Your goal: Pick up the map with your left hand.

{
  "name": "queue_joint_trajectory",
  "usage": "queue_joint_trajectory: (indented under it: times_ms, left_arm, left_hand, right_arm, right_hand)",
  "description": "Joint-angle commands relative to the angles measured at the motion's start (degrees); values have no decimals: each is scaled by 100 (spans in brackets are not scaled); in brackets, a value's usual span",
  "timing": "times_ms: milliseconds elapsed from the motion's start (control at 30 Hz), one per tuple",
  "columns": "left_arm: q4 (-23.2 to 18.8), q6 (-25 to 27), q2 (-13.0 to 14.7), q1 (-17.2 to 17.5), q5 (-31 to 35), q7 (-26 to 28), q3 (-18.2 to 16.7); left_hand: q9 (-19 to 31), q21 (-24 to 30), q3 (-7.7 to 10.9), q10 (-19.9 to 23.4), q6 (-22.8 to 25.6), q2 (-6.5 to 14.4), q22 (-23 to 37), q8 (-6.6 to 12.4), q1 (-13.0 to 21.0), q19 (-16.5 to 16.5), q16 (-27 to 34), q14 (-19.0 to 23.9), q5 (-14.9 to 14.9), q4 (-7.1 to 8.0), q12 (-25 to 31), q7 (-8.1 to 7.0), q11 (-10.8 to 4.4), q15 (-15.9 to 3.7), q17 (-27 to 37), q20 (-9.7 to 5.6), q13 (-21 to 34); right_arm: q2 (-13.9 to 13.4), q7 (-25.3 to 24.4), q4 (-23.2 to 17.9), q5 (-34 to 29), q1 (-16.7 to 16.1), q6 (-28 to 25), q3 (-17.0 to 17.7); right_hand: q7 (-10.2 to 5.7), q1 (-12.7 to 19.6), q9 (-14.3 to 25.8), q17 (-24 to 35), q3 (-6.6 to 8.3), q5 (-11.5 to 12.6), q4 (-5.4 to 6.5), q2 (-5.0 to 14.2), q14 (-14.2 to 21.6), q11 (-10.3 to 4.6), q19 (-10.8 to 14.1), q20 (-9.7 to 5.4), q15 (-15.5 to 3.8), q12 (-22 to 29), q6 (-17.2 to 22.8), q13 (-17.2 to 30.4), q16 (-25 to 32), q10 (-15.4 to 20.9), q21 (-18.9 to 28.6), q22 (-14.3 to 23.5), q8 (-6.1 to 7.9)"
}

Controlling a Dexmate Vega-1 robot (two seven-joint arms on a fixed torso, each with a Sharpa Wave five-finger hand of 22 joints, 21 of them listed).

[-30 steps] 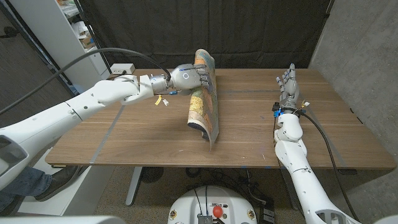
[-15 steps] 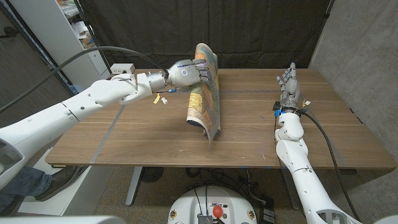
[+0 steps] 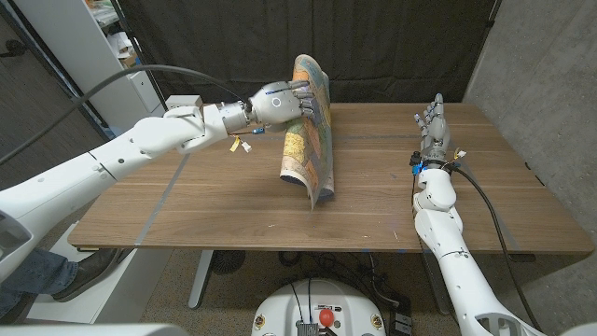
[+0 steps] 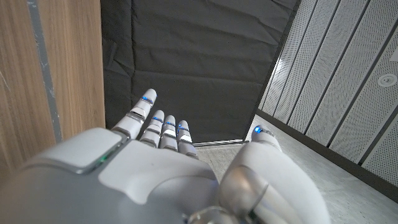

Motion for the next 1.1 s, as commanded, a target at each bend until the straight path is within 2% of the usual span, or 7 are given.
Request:
queue_joint_trajectory:
  times_ms: [33, 400, 1100]
  left_arm:
    - [-14, 155, -17, 0, 62, 82, -64]
    - [-98, 160, 26, -74, -45, 67, -183]
    - [-312, 373, 127, 113, -87, 170, -401]
  left_hand:
    - [28, -39, 48, 59, 46, 20, 2, 20, 64, 25, -7, 37, -32, -11, -1, 5, 8, -576, 16, -29, 12]
    - [29, -46, 52, 74, 59, 25, 2, 16, 55, 26, -2, 74, -54, -2, -15, 6, 17, -572, 19, -34, 27]
    - [31, -59, 63, 125, 94, 34, 1, 12, 49, 24, -16, 81, -92, 6, -31, 4, 9, -575, 21, -39, 52]
  right_arm:
    - [24, 4, 106, -34, 103, -11, -31]
    - [59, -10, 232, -72, 198, 9, -76]
    - [87, -70, 141, -80, 160, -43, -87]
  right_hand:
    - [8, 9, 18, 7, -18, 22, -7, 44, 60, 2, 45, -13, 9, 22, 46, 22, 11, 36, -15, 11, 42]
    - [13, 15, 18, 8, -21, 23, -11, 49, 73, 7, 56, -12, 22, 23, 62, 22, 13, 46, -32, 12, 46]
    - [18, 21, 18, 11, -29, 24, -17, 58, 83, 9, 73, -12, 25, 22, 93, 22, 13, 58, -66, 12, 52]
